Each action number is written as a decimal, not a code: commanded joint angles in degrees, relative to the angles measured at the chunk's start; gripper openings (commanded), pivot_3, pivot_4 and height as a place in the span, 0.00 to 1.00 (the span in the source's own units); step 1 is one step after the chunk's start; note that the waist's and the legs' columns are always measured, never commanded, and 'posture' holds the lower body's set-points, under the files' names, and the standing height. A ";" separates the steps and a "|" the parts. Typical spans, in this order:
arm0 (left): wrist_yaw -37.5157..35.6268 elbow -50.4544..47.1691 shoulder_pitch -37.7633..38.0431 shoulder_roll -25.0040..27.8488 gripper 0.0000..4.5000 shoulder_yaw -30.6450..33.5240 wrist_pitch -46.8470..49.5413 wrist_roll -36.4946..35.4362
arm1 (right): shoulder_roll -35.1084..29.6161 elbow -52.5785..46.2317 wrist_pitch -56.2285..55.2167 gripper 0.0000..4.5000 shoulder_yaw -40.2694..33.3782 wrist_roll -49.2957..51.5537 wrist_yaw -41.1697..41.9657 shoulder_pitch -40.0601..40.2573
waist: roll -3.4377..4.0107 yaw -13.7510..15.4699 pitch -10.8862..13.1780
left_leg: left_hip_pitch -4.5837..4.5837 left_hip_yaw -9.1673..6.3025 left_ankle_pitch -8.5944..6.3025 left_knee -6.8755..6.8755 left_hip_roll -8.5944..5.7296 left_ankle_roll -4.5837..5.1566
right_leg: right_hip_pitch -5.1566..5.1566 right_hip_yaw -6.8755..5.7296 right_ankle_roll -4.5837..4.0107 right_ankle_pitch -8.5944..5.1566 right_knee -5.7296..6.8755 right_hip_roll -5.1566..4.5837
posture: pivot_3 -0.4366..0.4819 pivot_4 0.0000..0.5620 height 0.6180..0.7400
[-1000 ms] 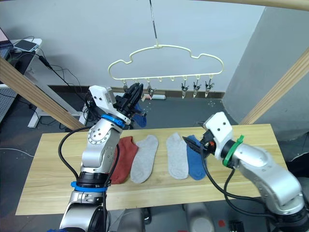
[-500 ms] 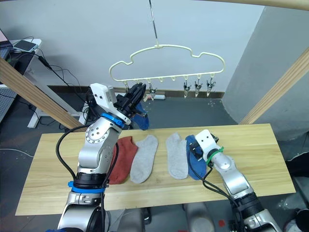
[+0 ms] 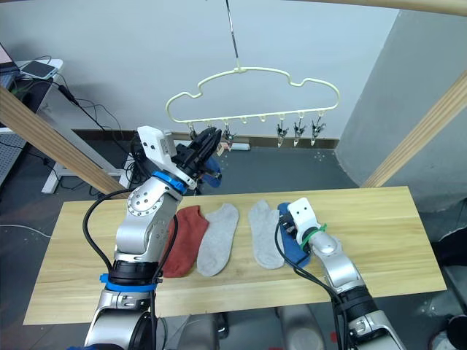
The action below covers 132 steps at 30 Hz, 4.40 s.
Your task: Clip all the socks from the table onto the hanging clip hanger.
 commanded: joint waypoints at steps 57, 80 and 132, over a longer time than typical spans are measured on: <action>-6.48 -13.26 0.22 6.62 0.03 4.26 26.80 -21.25 | 3.90 -3.37 -36.81 0.00 10.11 -20.39 -0.69 -13.23 | 0.04 -0.09 0.03 | -0.02 -0.03 0.00 0.00 0.01 -0.01 | -0.04 -0.02 -0.08 0.07 0.00 -0.02 | 0.20 0.56 0.93; -8.08 -13.04 4.92 11.57 0.76 3.19 22.62 -15.46 | 5.27 -10.63 -22.16 0.39 10.78 -13.22 11.55 -10.01 | 0.04 0.00 0.03 | -0.01 -0.05 0.00 0.01 0.02 -0.01 | -0.04 -0.04 -0.14 0.11 0.03 -0.03 | 0.20 0.56 0.93; 9.25 -5.26 3.47 -7.02 0.50 -3.84 -4.90 7.07 | -29.02 -59.25 29.22 0.40 -24.36 38.32 21.48 0.45 | 0.04 -1.74 0.03 | -0.02 0.02 0.00 0.03 -0.01 0.02 | 0.00 0.04 0.16 0.02 -0.06 0.02 | 0.11 0.56 0.93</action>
